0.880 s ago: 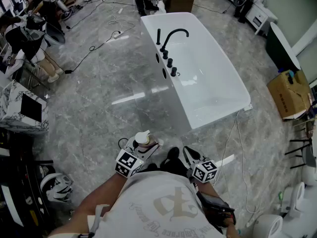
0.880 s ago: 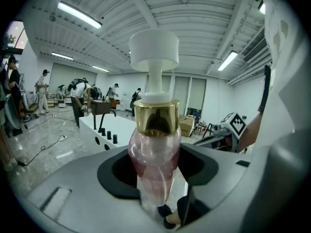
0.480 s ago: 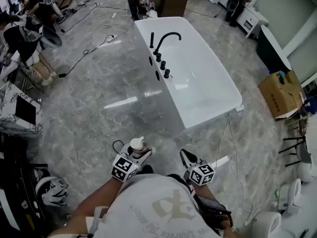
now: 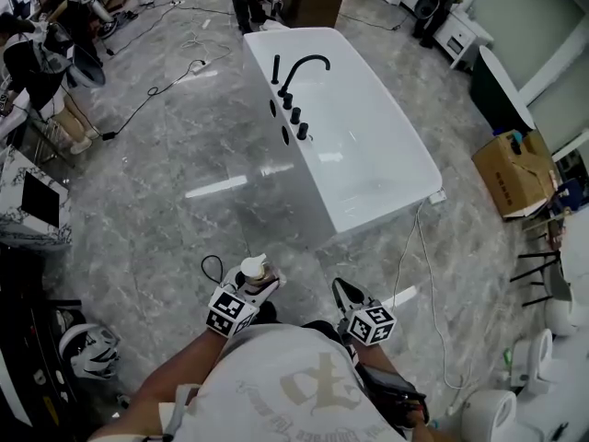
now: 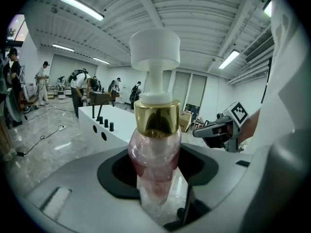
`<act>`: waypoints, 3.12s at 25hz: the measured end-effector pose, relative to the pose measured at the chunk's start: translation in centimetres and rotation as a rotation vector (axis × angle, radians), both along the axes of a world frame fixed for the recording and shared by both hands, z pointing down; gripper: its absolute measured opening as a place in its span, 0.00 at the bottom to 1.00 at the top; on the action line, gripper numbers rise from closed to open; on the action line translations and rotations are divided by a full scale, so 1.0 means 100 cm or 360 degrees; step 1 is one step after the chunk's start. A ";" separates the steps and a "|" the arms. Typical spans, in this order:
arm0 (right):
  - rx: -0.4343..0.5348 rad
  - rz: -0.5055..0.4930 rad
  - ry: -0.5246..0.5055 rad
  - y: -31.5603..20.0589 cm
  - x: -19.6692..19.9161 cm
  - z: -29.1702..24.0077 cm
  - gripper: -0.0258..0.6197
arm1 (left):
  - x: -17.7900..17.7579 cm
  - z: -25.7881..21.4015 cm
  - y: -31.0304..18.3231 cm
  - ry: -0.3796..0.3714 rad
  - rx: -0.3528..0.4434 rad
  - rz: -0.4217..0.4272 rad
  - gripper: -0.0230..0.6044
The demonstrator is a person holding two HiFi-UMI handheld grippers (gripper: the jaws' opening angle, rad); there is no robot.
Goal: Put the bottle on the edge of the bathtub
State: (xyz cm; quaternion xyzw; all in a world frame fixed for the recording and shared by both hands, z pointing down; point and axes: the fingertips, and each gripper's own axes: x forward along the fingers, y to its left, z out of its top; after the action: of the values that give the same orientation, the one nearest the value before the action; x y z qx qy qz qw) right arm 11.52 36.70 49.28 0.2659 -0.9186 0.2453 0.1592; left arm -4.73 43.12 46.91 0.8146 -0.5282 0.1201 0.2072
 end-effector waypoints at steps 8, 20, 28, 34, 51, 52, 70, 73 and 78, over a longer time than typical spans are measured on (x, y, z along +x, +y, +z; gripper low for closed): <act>-0.0018 0.0040 -0.0002 -0.003 0.006 0.002 0.05 | 0.007 0.002 0.004 -0.0006 -0.0025 -0.0015 0.40; -0.0054 0.0058 0.0011 -0.002 0.014 0.010 0.05 | 0.012 0.009 0.007 -0.0007 -0.0062 -0.0032 0.40; -0.0041 0.0061 -0.0010 -0.003 0.007 0.007 0.05 | 0.007 0.008 0.009 -0.0019 -0.0051 -0.0030 0.40; -0.0033 0.0065 -0.0019 0.001 0.005 0.005 0.05 | 0.002 0.006 0.012 -0.0026 -0.0048 -0.0032 0.40; -0.0104 0.0030 -0.0012 -0.007 -0.003 0.022 0.05 | -0.002 0.019 0.006 -0.0054 -0.0143 -0.0038 0.40; -0.0107 0.0027 -0.0014 -0.010 -0.004 0.023 0.05 | -0.002 0.019 0.004 -0.0055 -0.0145 -0.0038 0.40; -0.0178 0.0009 -0.0027 -0.106 -0.006 0.036 0.05 | -0.006 0.017 -0.093 -0.0100 -0.0182 -0.0128 0.40; -0.0199 0.0006 -0.0025 -0.124 -0.005 0.041 0.05 | -0.002 0.017 -0.116 -0.0112 -0.0186 -0.0103 0.40; -0.0201 -0.0020 -0.0040 -0.160 -0.009 0.043 0.05 | 0.003 0.016 -0.149 -0.0129 -0.0202 -0.0077 0.40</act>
State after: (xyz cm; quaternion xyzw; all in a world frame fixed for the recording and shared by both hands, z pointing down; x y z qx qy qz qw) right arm 10.63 20.73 53.53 0.2466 -0.9049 0.3049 0.1656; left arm -4.45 28.26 48.53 0.7813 -0.5471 0.1812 0.2396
